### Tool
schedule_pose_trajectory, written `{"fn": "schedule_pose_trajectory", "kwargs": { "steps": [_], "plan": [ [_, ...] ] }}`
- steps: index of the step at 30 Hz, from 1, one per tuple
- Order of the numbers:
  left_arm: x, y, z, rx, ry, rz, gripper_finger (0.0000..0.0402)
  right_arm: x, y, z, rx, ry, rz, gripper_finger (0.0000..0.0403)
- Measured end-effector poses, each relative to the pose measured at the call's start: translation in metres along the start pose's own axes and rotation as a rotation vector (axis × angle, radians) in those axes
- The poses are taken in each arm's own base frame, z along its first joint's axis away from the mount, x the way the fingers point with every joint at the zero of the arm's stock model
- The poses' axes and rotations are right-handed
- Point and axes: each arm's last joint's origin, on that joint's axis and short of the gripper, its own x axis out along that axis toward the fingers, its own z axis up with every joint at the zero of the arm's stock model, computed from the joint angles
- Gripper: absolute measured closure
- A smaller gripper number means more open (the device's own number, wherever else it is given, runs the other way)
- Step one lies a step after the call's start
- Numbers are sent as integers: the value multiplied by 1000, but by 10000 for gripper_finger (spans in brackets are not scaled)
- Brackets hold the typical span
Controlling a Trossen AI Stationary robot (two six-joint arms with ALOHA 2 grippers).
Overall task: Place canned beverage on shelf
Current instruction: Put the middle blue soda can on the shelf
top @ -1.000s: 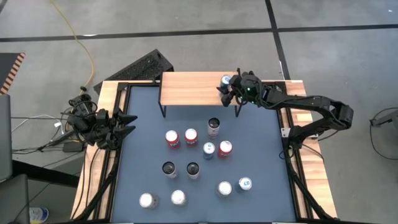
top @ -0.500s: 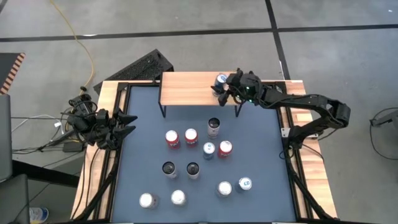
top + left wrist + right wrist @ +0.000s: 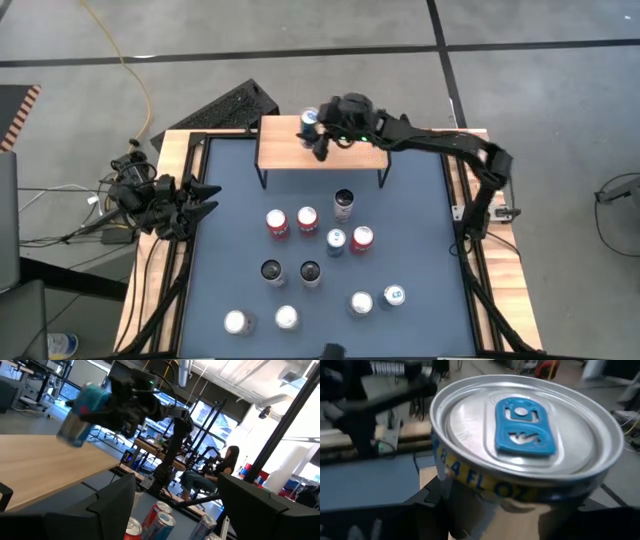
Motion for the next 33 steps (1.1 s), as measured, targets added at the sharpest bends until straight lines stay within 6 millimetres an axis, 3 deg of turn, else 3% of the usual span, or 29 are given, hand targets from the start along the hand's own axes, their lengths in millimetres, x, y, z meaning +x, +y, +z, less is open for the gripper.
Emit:
{"fn": "schedule_pose_trajectory", "kwargs": {
  "steps": [6, 13, 33],
  "plan": [
    [0, 0, -1, 12, 3, -5, 129, 35, 0, 19, -39, 16, 73, 190],
    [0, -1, -1, 20, 4, -19, 129, 65, 4, 16, -85, 8, 185, 189],
    [0, -1, -5, 65, 27, -25, 129, 82, -9, -1, -62, -7, 316, 189]
  ]
}}
